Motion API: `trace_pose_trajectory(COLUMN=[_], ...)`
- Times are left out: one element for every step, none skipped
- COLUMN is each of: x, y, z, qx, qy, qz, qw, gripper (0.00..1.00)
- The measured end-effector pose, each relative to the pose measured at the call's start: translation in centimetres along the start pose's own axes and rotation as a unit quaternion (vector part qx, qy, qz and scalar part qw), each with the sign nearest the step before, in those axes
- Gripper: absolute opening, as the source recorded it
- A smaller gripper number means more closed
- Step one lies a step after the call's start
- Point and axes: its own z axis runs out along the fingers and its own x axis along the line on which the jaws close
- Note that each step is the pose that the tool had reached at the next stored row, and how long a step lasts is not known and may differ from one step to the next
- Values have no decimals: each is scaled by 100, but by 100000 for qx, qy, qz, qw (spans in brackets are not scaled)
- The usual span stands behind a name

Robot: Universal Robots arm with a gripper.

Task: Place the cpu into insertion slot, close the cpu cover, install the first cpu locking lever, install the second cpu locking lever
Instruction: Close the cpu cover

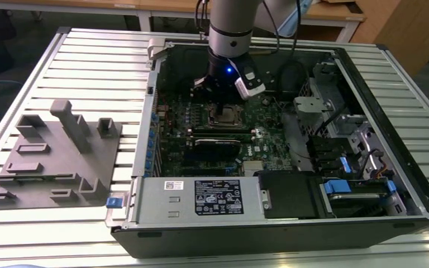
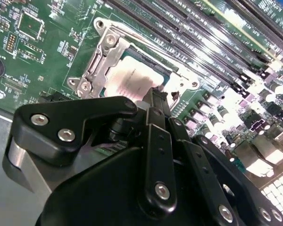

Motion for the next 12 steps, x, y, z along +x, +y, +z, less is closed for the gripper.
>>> trace_pose_trajectory(x=[10,23,41,60,74,86,98,106,111,116,118,118], y=[0,0,1,2,3,3,4,4,4,4,4,4], z=[-1,0,2,3,5,7,11,15,21,27,30,30], qx=[15,13,11,18,20,17,19,20,24,29,41,48], qy=[-77,-223,-385,-526,-608,-681,-748,-781,-803,-812,-810,-807], qz=[10,6,2,1,0,-1,-2,-2,-2,-2,-1,-5], qw=[100000,100000,99999,99999,99998,99998,99997,99997,99997,99997,99997,99997], gripper=[11,11,11,11,11,11,11,11,11,11,11,11])
